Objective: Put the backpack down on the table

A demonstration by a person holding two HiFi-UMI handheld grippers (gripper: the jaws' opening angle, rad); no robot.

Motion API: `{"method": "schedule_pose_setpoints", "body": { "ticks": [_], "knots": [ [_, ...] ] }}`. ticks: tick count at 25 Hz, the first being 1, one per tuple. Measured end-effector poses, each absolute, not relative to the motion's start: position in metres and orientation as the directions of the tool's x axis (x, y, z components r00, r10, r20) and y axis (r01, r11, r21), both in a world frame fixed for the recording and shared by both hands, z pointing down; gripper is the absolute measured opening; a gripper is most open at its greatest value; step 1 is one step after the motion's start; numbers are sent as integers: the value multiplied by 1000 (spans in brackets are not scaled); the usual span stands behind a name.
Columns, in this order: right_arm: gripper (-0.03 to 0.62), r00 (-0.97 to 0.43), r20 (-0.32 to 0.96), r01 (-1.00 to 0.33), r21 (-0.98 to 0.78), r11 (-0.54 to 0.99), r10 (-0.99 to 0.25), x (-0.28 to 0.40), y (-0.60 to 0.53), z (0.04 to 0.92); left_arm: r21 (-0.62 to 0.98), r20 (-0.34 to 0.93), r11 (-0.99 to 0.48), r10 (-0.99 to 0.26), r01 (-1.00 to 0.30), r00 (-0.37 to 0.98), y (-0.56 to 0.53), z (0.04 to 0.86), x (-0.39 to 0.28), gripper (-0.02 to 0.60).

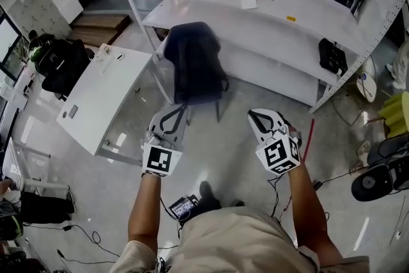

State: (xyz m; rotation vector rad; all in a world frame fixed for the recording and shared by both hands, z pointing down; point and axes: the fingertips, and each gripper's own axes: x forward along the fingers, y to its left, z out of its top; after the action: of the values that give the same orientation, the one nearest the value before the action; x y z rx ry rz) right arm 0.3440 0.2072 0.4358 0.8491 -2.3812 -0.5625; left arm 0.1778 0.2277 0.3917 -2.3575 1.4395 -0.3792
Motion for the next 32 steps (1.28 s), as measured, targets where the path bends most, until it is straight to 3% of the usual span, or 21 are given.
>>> {"method": "schedule_pose_setpoints", "body": {
  "ticks": [16,32],
  "knots": [
    [26,-582,347,-518,538,664,-735,242,111,429,-393,24,-518,-832,-760,555,118,395,87,15],
    [26,-659,345,-480,491,727,-668,242,-23,445,-356,87,-493,-863,-794,497,2,414,99,15]
  ]
}}
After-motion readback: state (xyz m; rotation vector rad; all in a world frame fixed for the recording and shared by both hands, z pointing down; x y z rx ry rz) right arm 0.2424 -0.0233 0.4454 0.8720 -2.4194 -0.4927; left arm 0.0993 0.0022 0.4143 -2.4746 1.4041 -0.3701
